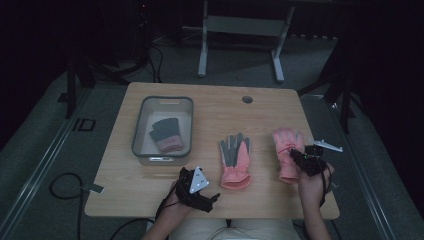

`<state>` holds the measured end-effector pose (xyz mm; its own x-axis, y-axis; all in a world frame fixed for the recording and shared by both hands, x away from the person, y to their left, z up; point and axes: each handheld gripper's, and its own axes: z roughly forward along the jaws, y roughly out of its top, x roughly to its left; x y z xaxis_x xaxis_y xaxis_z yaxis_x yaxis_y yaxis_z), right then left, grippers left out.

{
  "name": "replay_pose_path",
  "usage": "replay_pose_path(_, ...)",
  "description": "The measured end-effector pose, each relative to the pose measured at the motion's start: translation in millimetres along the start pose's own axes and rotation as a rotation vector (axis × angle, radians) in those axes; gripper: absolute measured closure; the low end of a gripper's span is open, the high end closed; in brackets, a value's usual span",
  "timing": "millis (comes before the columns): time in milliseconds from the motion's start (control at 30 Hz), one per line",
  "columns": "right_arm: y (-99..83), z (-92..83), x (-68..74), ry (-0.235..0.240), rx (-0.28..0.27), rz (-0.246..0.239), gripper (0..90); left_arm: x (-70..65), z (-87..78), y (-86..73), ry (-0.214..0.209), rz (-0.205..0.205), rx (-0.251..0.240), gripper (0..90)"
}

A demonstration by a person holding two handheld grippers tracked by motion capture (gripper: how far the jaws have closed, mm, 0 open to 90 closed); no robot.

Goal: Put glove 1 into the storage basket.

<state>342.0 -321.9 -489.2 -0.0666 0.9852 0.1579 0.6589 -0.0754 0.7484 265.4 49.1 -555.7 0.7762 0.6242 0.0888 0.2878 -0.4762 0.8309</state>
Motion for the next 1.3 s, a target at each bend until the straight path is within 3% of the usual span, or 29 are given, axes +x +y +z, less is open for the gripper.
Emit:
replay_pose_path(167, -16.1, 22.5, -4.5, -0.028, 0.075, 0.002, 85.4, -0.8, 0.4, 0.0, -0.001, 0.004, 0.008, 0.0)
replay_pose_path(300, -19.9, 30.4, -5.2, -0.031, 0.089, 0.001, 82.0, -1.2, 0.8, 0.0, -0.003, 0.006, 0.008, 0.0)
replay_pose_path(467, -20.3, 30.7, -6.6, -0.028, 0.084, 0.014, 77.2, -1.6, 1.2, -0.3, -0.005, 0.009, 0.014, 0.0)
replay_pose_path(633, -7.2, 16.7, -9.4, -0.019, 0.055, -0.005, 71.3, -2.2, 1.1, 0.0, -0.005, 0.016, 0.009, 0.0)
replay_pose_path(733, 4.5, 6.4, -8.6, -0.008, 0.04, -0.061, 67.1, -1.7, 2.3, -0.7, -0.008, 0.017, 0.013, 0.0)
replay_pose_path(800, 11.1, 1.9, -7.9, -0.002, 0.033, -0.126, 65.2, -1.3, 2.0, -1.1, -0.011, 0.019, 0.014, 0.0)
replay_pose_path(1033, 28.0, -2.2, -18.0, 0.134, 0.051, -0.321, 59.9, -0.3, 1.3, -1.4, -0.01, 0.02, 0.01, 0.0)
replay_pose_path(1067, 28.9, -1.6, -18.7, 0.132, 0.054, -0.357, 60.0, -0.4, 1.1, -1.4, -0.007, 0.025, 0.008, 0.0)
replay_pose_path(1167, 29.0, 3.2, -20.5, 0.154, 0.089, -0.454, 58.1, 0.2, 0.6, -1.1, 0.0, 0.023, 0.002, 0.0)
replay_pose_path(1300, 28.0, 13.2, -24.5, 0.164, 0.156, -0.497, 55.9, 1.2, 0.8, -1.9, -0.001, 0.019, 0.007, 0.0)
